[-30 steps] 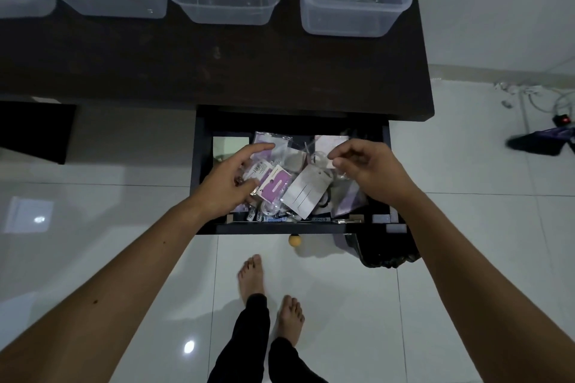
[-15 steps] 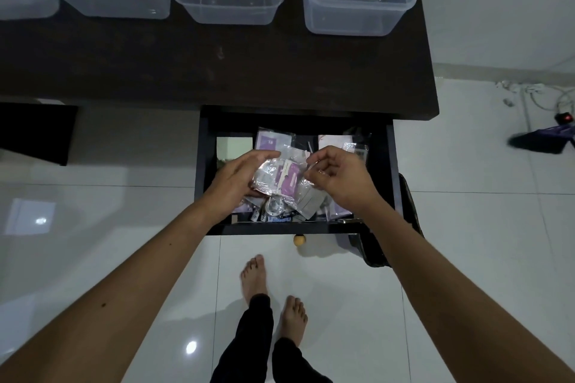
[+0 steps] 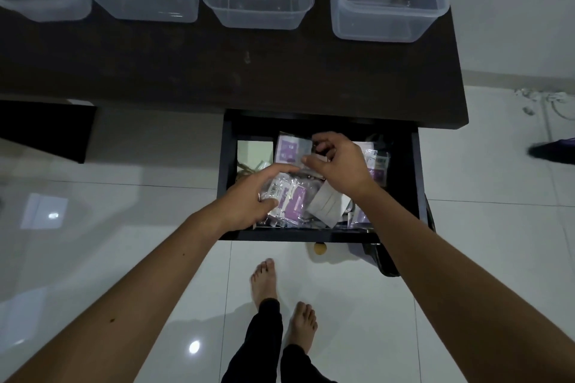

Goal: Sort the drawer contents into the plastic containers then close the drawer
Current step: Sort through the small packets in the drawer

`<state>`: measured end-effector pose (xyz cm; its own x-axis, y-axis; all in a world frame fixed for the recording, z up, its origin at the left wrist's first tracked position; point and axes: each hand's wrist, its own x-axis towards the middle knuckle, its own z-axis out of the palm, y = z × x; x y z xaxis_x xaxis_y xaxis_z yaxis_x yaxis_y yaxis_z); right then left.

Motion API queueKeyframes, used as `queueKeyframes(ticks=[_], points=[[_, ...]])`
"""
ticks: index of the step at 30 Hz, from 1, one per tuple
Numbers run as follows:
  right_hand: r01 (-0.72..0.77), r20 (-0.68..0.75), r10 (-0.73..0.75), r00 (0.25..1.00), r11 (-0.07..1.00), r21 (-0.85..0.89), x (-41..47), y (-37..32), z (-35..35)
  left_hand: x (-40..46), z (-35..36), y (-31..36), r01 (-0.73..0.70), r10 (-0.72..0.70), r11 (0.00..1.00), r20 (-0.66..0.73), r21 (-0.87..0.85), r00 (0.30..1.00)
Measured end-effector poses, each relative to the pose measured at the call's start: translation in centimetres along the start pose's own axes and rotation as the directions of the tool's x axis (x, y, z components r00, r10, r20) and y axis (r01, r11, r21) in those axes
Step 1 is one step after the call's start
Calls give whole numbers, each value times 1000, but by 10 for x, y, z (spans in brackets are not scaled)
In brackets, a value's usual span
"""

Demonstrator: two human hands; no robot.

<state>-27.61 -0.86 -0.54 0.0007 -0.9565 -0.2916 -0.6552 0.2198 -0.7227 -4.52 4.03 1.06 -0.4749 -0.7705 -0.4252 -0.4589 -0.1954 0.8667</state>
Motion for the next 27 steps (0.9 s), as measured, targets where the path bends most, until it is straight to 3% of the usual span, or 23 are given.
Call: queueKeyframes(ticks=[7,18,27], points=[[1,106,30,994,958,-286,21,5,14,0,3,-2,78,-74,992,-43,95,996],[2,-2,-2,1000,999,42,0,4,-19,1,5,-2,101,-93,987,-67,124,993],[5,8,-8,1000,937,349,-31,6,-64,6,8,1,76,-70,996,-118,44,991]])
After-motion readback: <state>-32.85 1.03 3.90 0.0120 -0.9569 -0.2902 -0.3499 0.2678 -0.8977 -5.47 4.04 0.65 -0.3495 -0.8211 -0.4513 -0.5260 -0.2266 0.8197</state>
